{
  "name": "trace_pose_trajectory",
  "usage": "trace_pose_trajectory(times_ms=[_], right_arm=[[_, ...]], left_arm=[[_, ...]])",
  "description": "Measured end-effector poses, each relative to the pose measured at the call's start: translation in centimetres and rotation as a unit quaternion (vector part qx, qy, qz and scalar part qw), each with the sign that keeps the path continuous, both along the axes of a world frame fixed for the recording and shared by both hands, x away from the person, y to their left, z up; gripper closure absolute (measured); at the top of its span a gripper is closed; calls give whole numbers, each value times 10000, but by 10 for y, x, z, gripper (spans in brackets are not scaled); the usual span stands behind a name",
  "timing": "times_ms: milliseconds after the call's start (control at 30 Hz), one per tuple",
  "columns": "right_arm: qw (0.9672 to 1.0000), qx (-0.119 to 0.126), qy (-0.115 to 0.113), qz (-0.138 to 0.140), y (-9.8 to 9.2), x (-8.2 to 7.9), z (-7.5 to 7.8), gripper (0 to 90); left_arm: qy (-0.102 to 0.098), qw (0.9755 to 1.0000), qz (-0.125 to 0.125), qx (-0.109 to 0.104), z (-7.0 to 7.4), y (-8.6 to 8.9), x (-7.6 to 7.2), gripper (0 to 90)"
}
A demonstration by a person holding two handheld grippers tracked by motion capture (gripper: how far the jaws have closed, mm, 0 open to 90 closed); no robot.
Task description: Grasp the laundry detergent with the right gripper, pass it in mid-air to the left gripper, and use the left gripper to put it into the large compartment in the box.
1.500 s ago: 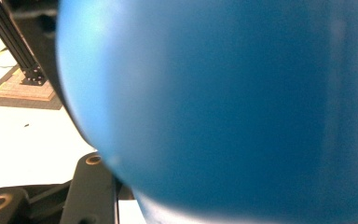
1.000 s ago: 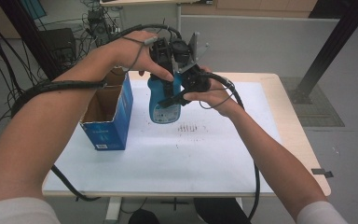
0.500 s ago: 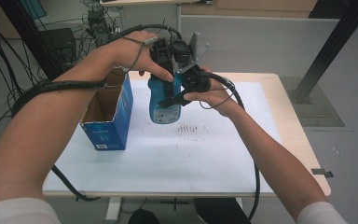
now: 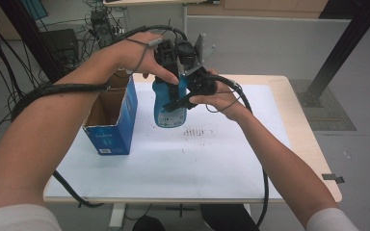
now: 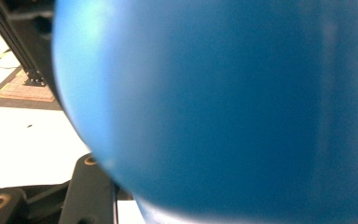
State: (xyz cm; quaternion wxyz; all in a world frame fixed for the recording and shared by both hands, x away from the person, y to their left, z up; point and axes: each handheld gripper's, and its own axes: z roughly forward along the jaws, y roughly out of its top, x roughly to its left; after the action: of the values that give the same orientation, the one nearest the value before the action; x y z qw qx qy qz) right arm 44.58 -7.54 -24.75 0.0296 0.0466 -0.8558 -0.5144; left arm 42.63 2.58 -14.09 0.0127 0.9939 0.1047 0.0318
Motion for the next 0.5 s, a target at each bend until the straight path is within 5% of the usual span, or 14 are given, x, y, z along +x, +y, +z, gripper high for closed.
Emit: trace_pose_trajectory(times_ms=[500], right_arm=[[10000, 53, -24, 64, 0, 2, 0, 427]], left_arm=[[0, 10000, 47, -61, 0, 1, 0, 378]])
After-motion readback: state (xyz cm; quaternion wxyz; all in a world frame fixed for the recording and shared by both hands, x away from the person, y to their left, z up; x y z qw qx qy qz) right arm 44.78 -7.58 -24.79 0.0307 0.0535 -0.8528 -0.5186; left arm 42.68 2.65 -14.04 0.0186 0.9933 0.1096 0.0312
